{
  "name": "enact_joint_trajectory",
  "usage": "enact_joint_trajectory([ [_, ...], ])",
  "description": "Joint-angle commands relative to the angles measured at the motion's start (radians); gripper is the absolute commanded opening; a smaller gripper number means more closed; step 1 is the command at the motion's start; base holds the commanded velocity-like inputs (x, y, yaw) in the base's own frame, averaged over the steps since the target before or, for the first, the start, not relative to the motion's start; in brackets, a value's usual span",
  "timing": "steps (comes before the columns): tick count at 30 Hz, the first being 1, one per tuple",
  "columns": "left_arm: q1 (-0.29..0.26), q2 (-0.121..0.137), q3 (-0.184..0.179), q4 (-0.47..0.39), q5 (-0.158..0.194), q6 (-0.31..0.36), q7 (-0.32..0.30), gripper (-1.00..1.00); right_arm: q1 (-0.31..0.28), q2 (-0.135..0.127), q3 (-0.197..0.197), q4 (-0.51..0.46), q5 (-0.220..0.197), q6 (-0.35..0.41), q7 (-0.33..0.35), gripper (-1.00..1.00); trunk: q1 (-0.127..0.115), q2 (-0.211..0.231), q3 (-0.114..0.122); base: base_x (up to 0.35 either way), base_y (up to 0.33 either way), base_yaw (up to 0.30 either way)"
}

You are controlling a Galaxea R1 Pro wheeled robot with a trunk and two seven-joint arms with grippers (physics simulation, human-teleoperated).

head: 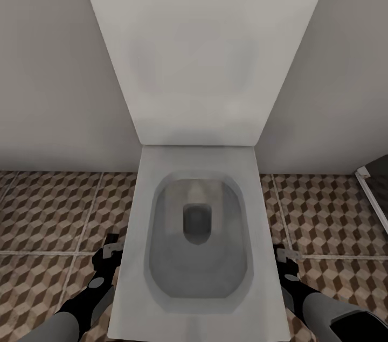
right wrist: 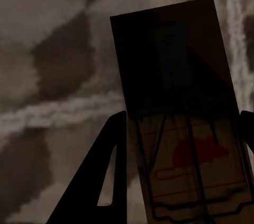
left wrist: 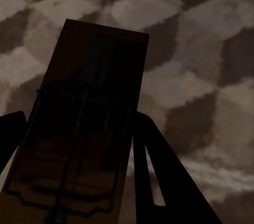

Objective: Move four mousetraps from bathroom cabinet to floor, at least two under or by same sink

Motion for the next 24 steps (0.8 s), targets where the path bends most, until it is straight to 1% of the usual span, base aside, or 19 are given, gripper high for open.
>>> enact_joint_trajectory([
  [1, 0.0, 0.001, -0.009, 0.0, 0.006, -0.003, 0.007, -1.0, 0.0, 0.0, 0.009, 0.0, -0.01, -0.002, 0.0, -1.0, 0.0, 0.0, -0.001, 0.0, 0.0, 0.0],
  [14, 0.0, 0.001, -0.009, 0.002, 0.006, -0.003, 0.005, -1.0, 0.003, -0.002, 0.009, 0.028, -0.009, -0.002, 0.002, -1.0, 0.0, 0.0, -0.001, 0.0, 0.0, 0.0],
  [24, 0.0, 0.001, -0.009, 0.003, 0.006, -0.003, 0.005, -1.0, 0.028, -0.001, 0.009, 0.029, -0.007, -0.002, 0.003, -1.0, 0.0, 0.0, -0.001, 0.0, 0.0, 0.0],
])
